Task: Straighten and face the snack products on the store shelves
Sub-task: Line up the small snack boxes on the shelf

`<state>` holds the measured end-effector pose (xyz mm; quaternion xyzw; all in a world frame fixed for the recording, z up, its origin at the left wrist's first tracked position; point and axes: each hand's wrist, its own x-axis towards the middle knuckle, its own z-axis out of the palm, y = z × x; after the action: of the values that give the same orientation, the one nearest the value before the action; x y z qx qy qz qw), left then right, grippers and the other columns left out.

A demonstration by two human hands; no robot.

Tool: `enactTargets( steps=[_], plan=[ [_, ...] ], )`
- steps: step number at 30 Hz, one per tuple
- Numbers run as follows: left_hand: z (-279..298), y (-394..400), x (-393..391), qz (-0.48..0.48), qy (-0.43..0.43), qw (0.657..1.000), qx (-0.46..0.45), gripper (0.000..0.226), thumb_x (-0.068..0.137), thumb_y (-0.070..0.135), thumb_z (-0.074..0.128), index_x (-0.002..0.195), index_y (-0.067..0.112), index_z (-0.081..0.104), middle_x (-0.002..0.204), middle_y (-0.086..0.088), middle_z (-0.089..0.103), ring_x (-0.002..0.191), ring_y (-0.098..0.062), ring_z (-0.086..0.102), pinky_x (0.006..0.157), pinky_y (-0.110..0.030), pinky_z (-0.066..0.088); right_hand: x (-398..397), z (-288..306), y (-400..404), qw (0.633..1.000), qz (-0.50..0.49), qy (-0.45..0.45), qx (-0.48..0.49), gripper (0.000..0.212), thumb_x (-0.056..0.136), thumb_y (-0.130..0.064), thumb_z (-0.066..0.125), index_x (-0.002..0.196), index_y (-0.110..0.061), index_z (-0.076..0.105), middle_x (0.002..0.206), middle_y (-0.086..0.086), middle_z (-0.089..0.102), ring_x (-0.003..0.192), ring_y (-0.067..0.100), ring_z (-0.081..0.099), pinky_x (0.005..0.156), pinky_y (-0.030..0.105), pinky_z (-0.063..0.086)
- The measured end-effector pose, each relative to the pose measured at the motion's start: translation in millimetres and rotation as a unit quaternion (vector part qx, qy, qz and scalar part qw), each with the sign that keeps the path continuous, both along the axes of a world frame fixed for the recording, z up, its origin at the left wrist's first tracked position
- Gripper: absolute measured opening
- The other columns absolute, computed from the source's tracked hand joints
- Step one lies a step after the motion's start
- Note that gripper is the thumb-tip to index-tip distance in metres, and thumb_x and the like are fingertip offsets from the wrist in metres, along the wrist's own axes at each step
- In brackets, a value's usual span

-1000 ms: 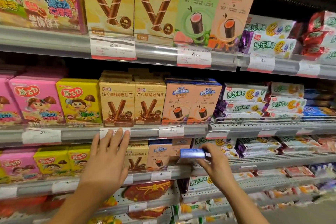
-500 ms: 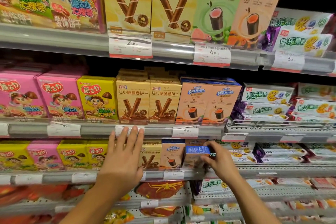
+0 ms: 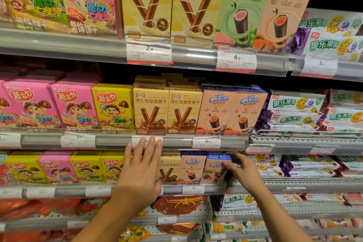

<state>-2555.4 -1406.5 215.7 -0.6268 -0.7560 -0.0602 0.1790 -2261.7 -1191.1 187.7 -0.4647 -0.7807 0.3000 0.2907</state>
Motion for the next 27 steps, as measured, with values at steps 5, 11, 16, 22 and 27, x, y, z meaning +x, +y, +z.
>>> enactTargets(
  steps=[5, 11, 16, 22, 27],
  plan=[
    [4, -1, 1, -0.001, -0.012, 1.0, -0.017, 0.112, 0.075, 0.059, 0.057, 0.161, 0.015, 0.0, 0.167, -0.015, 0.007, 0.154, -0.042, 0.012, 0.119, -0.066, 0.013, -4, 2, -7, 0.999, -0.036, 0.003, 0.006, 0.061, 0.083, -0.063, 0.07, 0.125, -0.018, 0.065, 0.117, -0.008, 0.068, 0.111, 0.019, 0.065, 0.093, 0.039, 0.051],
    [14, -4, 5, 0.007, -0.031, 0.999, -0.043, 0.105, 0.088, 0.059, 0.042, 0.155, 0.017, -0.027, 0.167, -0.013, -0.017, 0.154, -0.039, -0.015, 0.122, -0.064, -0.002, -13, -3, -18, 0.994, -0.086, -0.012, 0.062, 0.042, 0.091, -0.041, 0.072, 0.122, -0.013, 0.066, 0.109, -0.002, 0.067, 0.103, 0.018, 0.062, 0.087, 0.038, 0.051],
    [25, -8, 10, 0.014, -0.043, 0.997, -0.058, 0.101, 0.095, 0.058, 0.036, 0.147, 0.017, -0.04, 0.157, -0.012, -0.039, 0.149, -0.037, -0.031, 0.121, -0.062, -0.009, -23, -3, -29, 0.988, -0.111, -0.072, 0.083, 0.046, 0.095, -0.042, 0.065, 0.129, -0.012, 0.062, 0.112, 0.008, 0.067, 0.103, 0.027, 0.064, 0.084, 0.043, 0.055],
    [22, -9, 9, -0.003, -0.053, 0.997, -0.048, 0.101, 0.089, 0.055, 0.043, 0.159, 0.016, -0.018, 0.169, -0.014, -0.009, 0.155, -0.039, -0.011, 0.122, -0.064, 0.001, -28, 6, -74, 0.967, -0.092, -0.087, 0.222, 0.044, 0.086, -0.007, 0.072, 0.129, -0.008, 0.062, 0.128, 0.009, 0.06, 0.112, 0.029, 0.062, 0.082, 0.038, 0.055],
    [34, -13, 15, 0.012, -0.053, 0.997, -0.056, 0.096, 0.097, 0.052, 0.036, 0.152, 0.015, -0.035, 0.16, -0.009, -0.035, 0.151, -0.036, -0.029, 0.121, -0.061, -0.01, -58, 30, -104, 0.929, 0.026, -0.059, 0.365, 0.052, 0.081, -0.008, 0.068, 0.133, -0.006, 0.061, 0.136, 0.01, 0.058, 0.122, 0.028, 0.057, 0.093, 0.04, 0.055]
  ],
)
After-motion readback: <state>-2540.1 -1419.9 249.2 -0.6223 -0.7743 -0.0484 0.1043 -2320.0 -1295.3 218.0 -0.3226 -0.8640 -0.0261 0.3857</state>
